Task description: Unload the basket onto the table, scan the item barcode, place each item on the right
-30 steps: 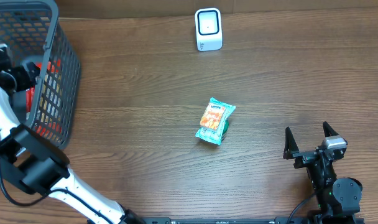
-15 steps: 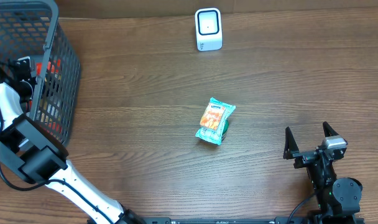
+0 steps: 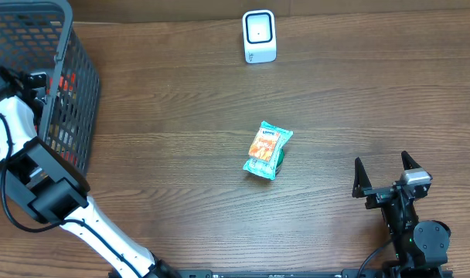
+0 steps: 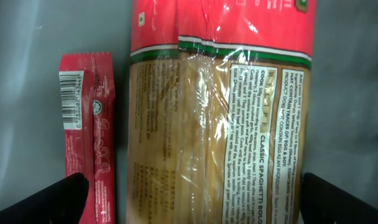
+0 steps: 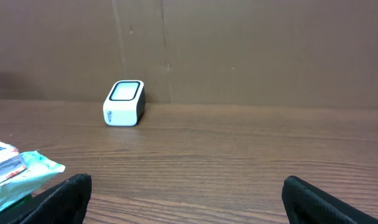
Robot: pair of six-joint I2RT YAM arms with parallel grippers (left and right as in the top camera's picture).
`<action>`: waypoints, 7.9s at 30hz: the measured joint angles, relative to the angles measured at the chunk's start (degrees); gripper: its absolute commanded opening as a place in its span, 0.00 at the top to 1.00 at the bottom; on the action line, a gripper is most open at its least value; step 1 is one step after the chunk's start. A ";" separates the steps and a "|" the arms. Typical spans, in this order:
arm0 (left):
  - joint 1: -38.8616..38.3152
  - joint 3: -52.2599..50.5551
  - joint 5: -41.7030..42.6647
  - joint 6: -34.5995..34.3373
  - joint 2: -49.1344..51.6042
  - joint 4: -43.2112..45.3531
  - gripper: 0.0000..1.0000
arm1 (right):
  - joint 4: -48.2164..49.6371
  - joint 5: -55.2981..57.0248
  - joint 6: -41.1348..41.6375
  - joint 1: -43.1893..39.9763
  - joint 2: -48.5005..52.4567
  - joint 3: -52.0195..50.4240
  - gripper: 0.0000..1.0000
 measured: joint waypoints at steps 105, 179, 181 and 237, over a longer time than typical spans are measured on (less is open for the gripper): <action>-51.52 -24.46 -6.49 -35.41 -44.96 -19.06 0.96 | 0.02 0.02 0.00 0.00 0.00 0.00 0.00; -45.70 -45.38 -14.01 -43.91 -41.27 -1.14 0.39 | 0.07 0.02 0.00 0.00 0.00 0.00 0.00; -45.70 -47.93 -13.88 -43.87 -41.22 1.14 0.38 | 0.00 0.00 0.00 0.00 0.00 0.00 0.00; -43.01 -43.71 0.83 -35.74 -46.38 -3.67 0.16 | 0.00 0.02 0.00 0.00 0.00 0.00 0.00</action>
